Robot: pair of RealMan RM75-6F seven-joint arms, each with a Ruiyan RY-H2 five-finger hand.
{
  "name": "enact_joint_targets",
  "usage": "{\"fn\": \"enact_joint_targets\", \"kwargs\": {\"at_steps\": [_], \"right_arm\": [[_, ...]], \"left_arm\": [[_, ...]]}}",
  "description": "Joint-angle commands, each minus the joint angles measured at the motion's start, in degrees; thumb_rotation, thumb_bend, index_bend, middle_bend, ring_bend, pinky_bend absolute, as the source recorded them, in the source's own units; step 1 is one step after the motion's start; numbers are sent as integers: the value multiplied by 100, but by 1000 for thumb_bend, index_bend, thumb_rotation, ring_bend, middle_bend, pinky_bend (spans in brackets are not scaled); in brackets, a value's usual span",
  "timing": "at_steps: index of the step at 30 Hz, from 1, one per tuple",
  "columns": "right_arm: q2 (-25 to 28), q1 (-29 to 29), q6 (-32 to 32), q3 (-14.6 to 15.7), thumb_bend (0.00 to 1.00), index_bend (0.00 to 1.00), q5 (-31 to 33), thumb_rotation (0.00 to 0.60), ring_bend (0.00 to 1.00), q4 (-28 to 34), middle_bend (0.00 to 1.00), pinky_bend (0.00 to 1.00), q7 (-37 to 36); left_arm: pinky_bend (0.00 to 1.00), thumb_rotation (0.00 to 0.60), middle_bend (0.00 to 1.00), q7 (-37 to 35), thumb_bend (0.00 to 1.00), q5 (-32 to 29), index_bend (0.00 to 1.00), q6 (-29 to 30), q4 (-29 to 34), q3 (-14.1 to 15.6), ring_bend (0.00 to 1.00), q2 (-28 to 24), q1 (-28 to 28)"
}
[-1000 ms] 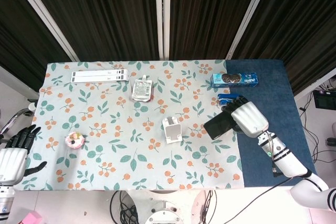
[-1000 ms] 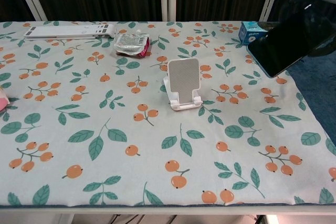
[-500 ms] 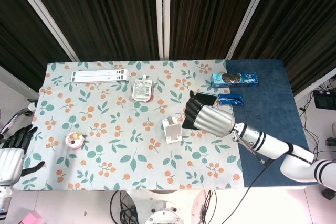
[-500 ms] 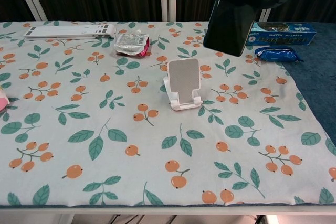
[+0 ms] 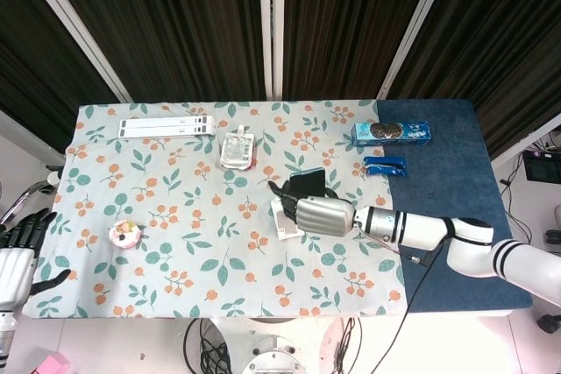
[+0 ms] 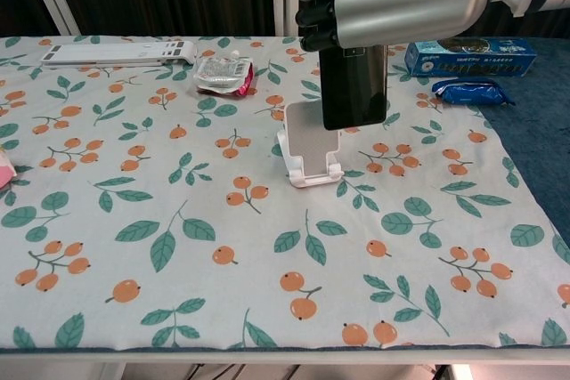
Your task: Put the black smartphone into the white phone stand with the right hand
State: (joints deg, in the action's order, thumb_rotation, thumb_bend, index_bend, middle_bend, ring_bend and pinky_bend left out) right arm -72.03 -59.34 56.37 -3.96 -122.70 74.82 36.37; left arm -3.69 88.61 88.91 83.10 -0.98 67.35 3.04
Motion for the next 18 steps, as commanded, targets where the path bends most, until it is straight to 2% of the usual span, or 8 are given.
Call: {"fn": "enact_joint_targets", "kwargs": {"at_steps": [1, 11, 18], "right_arm": [[-219, 97, -313, -135, 151, 661, 340, 600, 483, 317, 498, 126, 559], [-593, 251, -556, -316, 152, 661, 671, 600, 487, 575, 487, 137, 1653], [-946, 496, -603, -309, 151, 661, 889, 600, 488, 611, 482, 153, 2395]], "left_arm": [[209, 600, 77, -33, 0, 1, 104, 14, -26, 10, 91, -2, -19], [209, 600, 77, -243, 0, 7, 104, 110, -179, 26, 91, 15, -105], [209, 600, 77, -385, 0, 10, 104, 135, -278, 34, 91, 1, -141]]}}
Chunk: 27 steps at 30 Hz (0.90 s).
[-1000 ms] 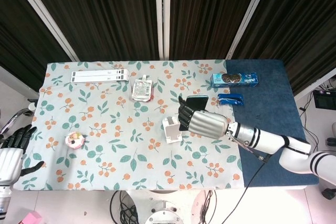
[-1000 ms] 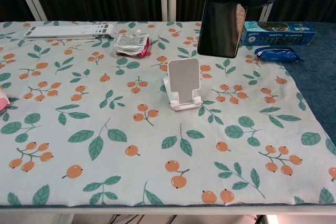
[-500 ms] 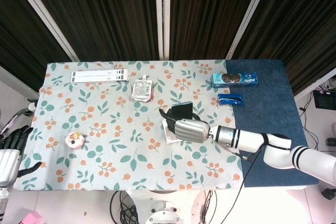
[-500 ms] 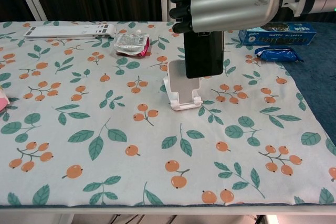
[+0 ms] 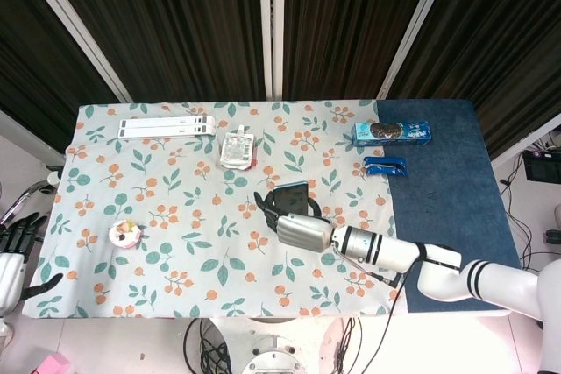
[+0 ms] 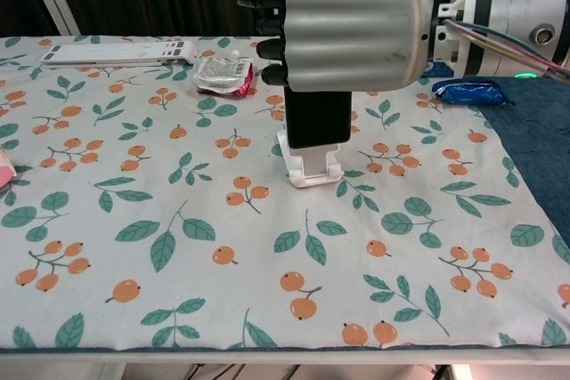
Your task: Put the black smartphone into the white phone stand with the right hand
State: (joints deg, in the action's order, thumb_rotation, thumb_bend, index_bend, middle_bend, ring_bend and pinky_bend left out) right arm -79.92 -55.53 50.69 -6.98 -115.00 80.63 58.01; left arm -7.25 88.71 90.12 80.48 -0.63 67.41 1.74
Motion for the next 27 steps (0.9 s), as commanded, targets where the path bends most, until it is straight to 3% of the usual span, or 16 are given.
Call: {"fn": "enact_joint_targets", "kwargs": {"at_steps": [1, 27], "right_arm": [[-186, 129, -34, -5, 151, 661, 130, 600, 487, 32, 482, 153, 279], [-483, 360, -27, 143, 152, 668, 354, 600, 472, -69, 455, 124, 829]], "left_arm": [[209, 600, 77, -48, 0, -1, 104, 19, -24, -1, 91, -6, -17], [209, 599, 77, -242, 0, 51, 109, -45, -106, 51, 91, 12, -37]]}}
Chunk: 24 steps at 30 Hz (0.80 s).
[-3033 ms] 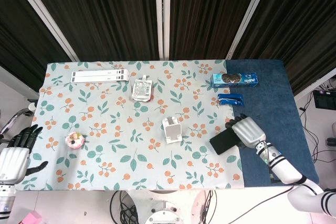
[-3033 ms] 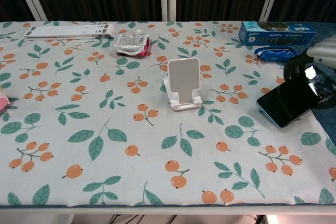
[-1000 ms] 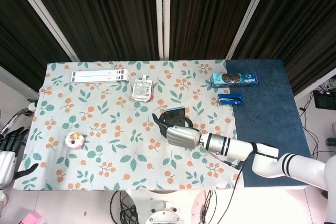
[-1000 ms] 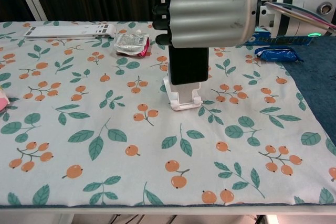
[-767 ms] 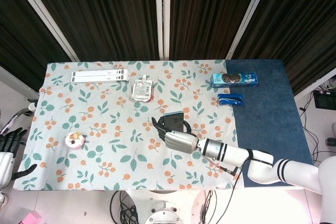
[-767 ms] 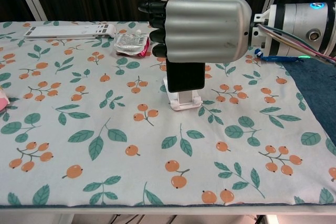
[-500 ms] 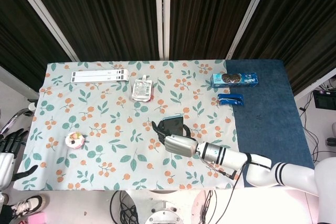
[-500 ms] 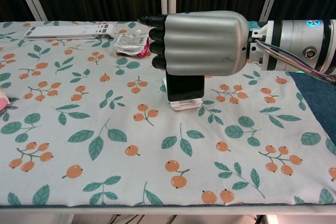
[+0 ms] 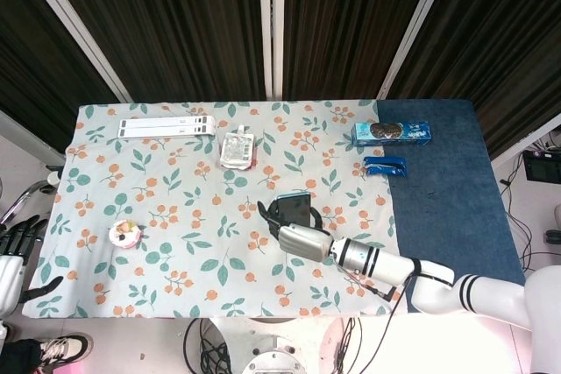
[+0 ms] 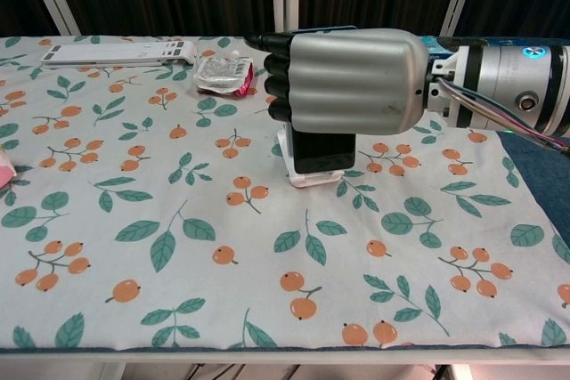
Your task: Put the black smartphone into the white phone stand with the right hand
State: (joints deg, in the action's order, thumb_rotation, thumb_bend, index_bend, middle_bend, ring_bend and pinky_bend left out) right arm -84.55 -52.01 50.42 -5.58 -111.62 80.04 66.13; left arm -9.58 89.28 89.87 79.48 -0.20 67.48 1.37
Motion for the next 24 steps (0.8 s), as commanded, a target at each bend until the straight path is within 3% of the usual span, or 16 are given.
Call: {"fn": "enact_joint_targets", "kwargs": {"at_steps": [1, 18, 24], "right_arm": [[-30, 9, -4, 3, 152, 668, 24, 600, 472, -14, 454, 124, 30], [-166, -39, 24, 77, 152, 667, 61, 600, 461, -212, 430, 125, -140], [-180, -64, 78, 61, 151, 600, 69, 600, 413, -259, 388, 124, -192]], "left_arm": [[209, 599, 77, -8, 0, -6, 109, -32, -12, 13, 91, 7, 2], [209, 599, 77, -58, 0, 8, 109, -65, -56, 16, 91, 38, 11], [209, 599, 77, -54, 0, -10, 109, -69, -51, 10, 91, 18, 6]]}}
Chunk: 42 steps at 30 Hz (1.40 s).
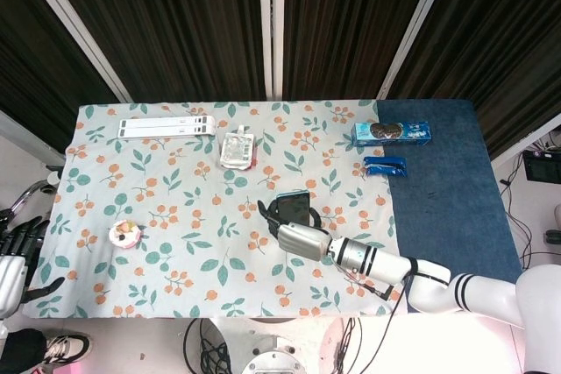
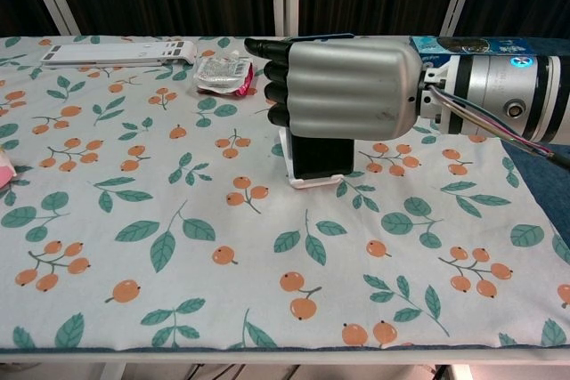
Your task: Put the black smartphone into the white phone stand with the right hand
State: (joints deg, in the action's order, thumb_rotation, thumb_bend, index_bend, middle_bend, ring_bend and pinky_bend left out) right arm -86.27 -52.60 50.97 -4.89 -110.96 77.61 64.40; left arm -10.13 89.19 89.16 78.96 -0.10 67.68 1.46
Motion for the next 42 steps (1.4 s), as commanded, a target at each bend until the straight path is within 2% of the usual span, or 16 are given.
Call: {"fn": "enact_joint_targets", "kwargs": {"at_steps": [1, 17, 19, 22, 26, 28, 37, 42], "right_arm": [[-15, -9, 37, -15, 151, 600, 4, 600, 413, -33, 387, 123, -24], [-150, -56, 43, -2, 151, 594, 65, 600, 402, -167, 377, 116, -23], [-161, -51, 46, -7, 151, 569, 90, 600, 385, -175, 363, 113, -21], [-162, -42, 5, -35, 143, 444, 172, 600, 290, -165, 294, 73, 6], [-132, 5, -244, -123, 79, 101, 432, 600, 55, -53, 89, 0, 345], [-121, 11, -319, -153, 50, 3, 517, 600, 1, 23, 12, 0, 440], [-19, 21, -233, -142, 26, 0, 540, 600, 0, 185, 0, 0, 480], [337, 261, 327, -205, 18, 0, 539, 600, 0, 593, 0, 0, 293]], "left_arm": [[209, 599, 77, 1, 0, -2, 109, 4, 2, -1, 91, -4, -4], [209, 600, 77, -71, 0, -34, 109, -12, -80, 5, 91, 13, -29], [209, 600, 77, -82, 0, -38, 109, -14, -90, 4, 91, 15, -31], [209, 599, 77, -90, 0, -42, 109, -15, -102, 5, 91, 17, -35], [209, 599, 77, -100, 0, -44, 109, -11, -112, 2, 91, 18, -39], [209, 599, 77, -100, 0, -41, 109, -2, -111, -1, 91, 15, -41], [209, 599, 77, -89, 0, -40, 109, 10, -95, 0, 91, -2, -55], [209, 600, 77, -83, 0, -30, 109, 34, -89, -7, 91, 2, -59]]}}
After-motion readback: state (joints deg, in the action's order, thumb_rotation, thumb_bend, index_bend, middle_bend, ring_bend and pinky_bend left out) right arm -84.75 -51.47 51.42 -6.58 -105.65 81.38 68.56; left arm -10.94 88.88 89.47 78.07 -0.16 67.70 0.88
